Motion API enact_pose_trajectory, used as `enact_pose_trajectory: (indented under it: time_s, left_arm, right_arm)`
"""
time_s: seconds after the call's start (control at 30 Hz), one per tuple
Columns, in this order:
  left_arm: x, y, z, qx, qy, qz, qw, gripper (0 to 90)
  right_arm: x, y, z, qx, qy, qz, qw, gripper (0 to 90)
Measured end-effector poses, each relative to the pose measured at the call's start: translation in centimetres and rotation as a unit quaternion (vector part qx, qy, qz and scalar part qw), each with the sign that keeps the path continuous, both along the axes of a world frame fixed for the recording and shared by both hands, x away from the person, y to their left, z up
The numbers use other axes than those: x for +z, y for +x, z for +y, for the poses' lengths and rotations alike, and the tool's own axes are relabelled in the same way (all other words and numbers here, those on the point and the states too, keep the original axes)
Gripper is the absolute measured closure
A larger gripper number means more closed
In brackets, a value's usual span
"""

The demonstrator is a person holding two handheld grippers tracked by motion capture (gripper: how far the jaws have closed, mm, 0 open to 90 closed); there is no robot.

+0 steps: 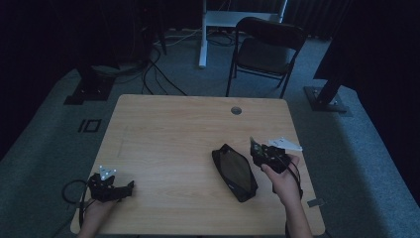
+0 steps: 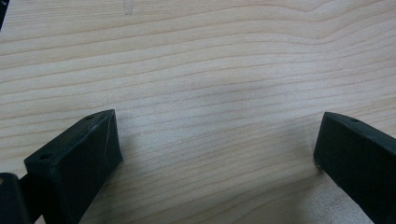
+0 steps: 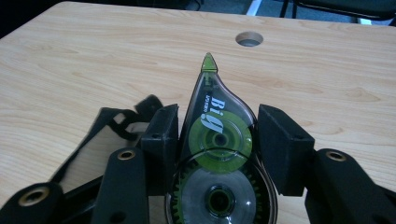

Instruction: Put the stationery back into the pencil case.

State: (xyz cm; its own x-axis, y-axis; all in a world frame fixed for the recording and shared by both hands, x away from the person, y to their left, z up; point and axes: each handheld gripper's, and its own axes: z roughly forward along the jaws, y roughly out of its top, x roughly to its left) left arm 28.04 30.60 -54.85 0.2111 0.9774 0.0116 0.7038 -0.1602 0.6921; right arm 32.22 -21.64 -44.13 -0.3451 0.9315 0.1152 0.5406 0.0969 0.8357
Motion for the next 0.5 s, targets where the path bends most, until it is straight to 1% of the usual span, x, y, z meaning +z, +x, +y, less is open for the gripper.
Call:
enact_pose_trajectory:
  time_s: [0.27,0.37,0.43,0.47,0.5]
  left_arm:
    - [0.0,0.0,0.0,0.000,0.000,0.000,1.0000,0.7]
    - [0.0,0.0,0.0,0.000,0.000,0.000,1.0000,0.7]
    - [0.0,0.0,0.0,0.000,0.000,0.000,1.0000,0.7]
    - [0.0,0.0,0.0,0.000,0.000,0.000,1.0000,0.7]
    - [0.0,0.0,0.0,0.000,0.000,0.000,1.0000,0.8]
  right_arm:
    - [0.6,-0.6,1.4,0.024,0.005,0.001,0.9997,49.7]
    - [0.8,-0.9,2.2,0.037,0.000,-0.001,0.9993,49.8]
    - [0.9,-1.1,2.6,0.046,0.002,-0.002,0.9989,49.8]
    - [0.9,-1.1,2.6,0.046,0.002,-0.002,0.9989,49.8]
    - [1.0,-1.3,3.0,0.052,0.007,-0.001,0.9986,49.7]
